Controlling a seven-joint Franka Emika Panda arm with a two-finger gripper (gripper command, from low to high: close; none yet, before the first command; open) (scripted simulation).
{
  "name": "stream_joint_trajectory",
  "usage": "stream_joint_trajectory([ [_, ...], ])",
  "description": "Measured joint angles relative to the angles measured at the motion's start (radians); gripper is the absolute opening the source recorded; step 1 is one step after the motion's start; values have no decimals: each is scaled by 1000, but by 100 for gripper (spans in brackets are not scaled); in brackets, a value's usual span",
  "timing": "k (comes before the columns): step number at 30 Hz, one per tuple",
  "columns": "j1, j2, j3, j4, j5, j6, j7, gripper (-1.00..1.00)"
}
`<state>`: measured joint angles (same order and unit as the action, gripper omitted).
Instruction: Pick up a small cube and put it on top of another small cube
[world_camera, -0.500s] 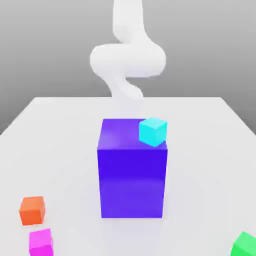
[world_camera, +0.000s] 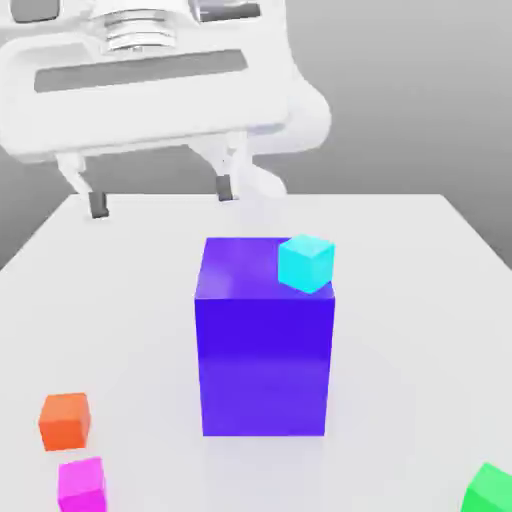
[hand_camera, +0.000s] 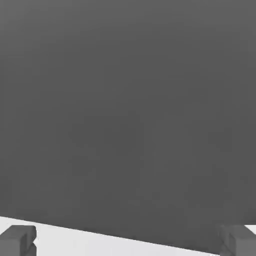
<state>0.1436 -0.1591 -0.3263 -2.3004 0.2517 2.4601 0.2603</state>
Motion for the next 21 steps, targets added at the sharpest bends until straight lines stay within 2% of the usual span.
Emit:
stream_joint_trajectory([
  [8, -59, 283, -28, -2, 90, 77, -228, 0],
  [15, -115, 499, -51, -11, 55, 167, -348, 0],
  [19, -174, 639, 8, 15, 111, 263, -414, 0],
  [20, -193, 675, 31, 24, 131, 289, -429, -100],
  [21, -193, 675, 31, 24, 131, 289, -429, -100],
])
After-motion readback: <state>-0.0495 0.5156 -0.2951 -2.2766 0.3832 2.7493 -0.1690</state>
